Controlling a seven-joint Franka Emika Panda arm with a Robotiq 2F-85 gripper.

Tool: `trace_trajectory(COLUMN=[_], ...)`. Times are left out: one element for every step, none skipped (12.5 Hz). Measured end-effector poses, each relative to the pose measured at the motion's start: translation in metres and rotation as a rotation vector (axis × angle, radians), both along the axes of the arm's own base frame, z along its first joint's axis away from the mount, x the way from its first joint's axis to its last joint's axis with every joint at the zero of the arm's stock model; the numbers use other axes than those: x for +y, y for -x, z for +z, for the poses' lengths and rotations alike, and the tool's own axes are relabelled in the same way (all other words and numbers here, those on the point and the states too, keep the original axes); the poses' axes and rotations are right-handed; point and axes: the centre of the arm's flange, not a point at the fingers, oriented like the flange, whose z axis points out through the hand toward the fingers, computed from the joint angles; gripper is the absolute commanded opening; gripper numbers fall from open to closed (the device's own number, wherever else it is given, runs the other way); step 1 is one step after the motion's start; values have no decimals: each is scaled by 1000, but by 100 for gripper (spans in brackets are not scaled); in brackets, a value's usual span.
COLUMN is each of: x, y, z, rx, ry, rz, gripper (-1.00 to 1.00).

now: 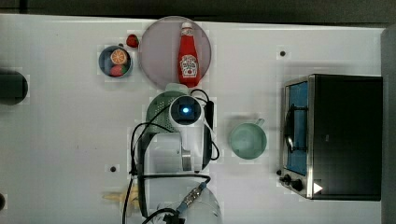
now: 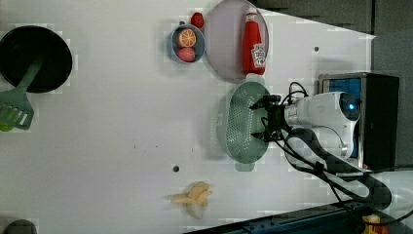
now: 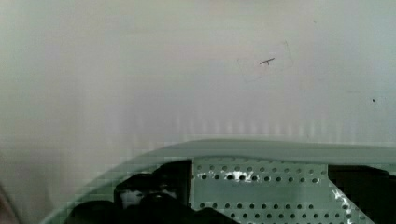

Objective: Drag strainer left to right.

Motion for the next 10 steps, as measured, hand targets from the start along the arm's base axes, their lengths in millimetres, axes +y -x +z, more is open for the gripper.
trace_trajectory(x=[-6, -13, -20, -26, -32, -40, -47, -49, -44, -34], y=[1, 4, 6, 5, 2, -1, -1, -2, -5, -10], z=[-1, -2, -3, -4, -4, -2, 2, 5, 14, 29], rx=[8, 17, 22, 25, 11, -13, -19, -15, -33, -63], ry=[7, 10, 15, 17, 19, 24, 26, 27, 11, -8], rz=[13, 23, 34, 59, 75, 88, 112, 133, 157, 180], gripper=[100, 100, 100, 100, 100, 100, 100, 100, 100, 100])
